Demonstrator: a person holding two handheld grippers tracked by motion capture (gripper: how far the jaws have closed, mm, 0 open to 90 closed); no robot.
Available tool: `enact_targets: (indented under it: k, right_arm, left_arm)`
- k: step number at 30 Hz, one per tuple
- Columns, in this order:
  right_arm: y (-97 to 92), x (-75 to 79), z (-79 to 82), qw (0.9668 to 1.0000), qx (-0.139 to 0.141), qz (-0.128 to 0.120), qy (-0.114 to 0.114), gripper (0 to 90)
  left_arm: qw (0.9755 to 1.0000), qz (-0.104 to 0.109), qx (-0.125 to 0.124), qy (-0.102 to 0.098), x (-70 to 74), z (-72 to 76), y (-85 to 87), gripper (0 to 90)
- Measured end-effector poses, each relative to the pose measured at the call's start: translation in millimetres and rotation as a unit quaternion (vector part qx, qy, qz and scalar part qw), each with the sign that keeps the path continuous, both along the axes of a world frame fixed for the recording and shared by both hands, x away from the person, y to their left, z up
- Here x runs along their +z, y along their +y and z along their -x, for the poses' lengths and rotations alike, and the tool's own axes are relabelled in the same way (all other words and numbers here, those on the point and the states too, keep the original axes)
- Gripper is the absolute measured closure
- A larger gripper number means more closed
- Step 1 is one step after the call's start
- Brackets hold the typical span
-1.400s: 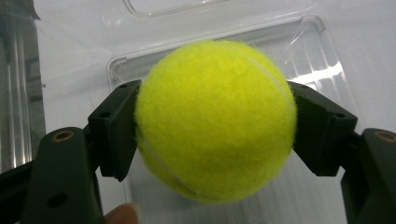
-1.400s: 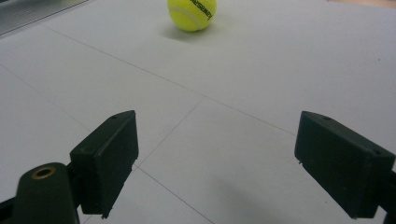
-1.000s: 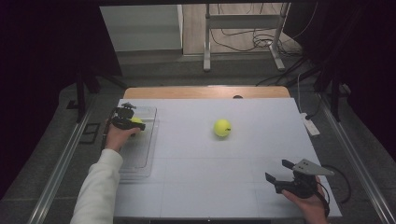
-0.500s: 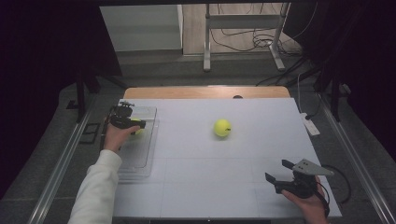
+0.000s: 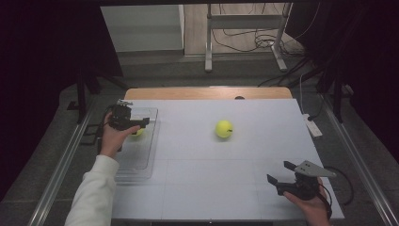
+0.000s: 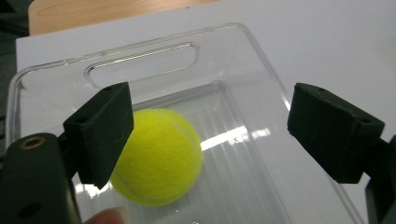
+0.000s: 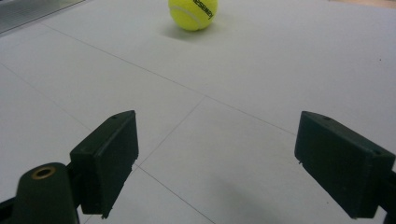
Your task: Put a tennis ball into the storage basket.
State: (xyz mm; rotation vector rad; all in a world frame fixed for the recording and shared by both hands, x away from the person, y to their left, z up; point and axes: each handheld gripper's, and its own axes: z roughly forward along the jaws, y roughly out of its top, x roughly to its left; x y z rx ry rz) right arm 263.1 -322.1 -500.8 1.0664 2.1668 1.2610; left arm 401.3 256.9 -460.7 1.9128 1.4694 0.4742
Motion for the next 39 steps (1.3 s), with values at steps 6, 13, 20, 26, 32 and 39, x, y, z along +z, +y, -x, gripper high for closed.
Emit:
enact_targets:
  k: [6, 13, 20, 26, 32, 39]
  right_arm:
    - [0.2, 0.0, -0.3, 1.0000, 0.001, -0.001, 0.000, 14.0]
    - [0.0, -0.1, -2.1, 1.0000, -0.001, -0.003, 0.001, 14.0]
    - [0.8, -0.6, -5.1, 1.0000, -0.004, -0.006, 0.005, 13.9]
    - [1.4, -1.7, -6.9, 0.9999, -0.004, -0.007, 0.010, 13.9]
    - [-0.7, -1.6, -6.6, 0.9999, -0.008, -0.007, 0.009, 13.9]
    - [-2.2, -2.0, -5.9, 0.9999, -0.010, -0.004, 0.009, 13.9]
  left_arm:
    - [0.9997, 0.016, -0.017, -0.012, 2.8, 10.7, -2.7, 15.9]
    - [0.9987, 0.033, -0.033, -0.023, 5.0, 23.0, -3.5, 16.4]
    - [0.9968, 0.050, -0.045, -0.042, 9.1, 34.9, -5.4, 16.4]
    - [0.9948, 0.059, -0.064, -0.052, 13.9, 45.6, -8.1, 16.4]
    - [0.9927, 0.065, -0.085, -0.057, 13.6, 51.9, -15.6, 16.4]
    - [0.9902, 0.071, -0.103, -0.061, 14.5, 55.0, -24.1, 16.4]
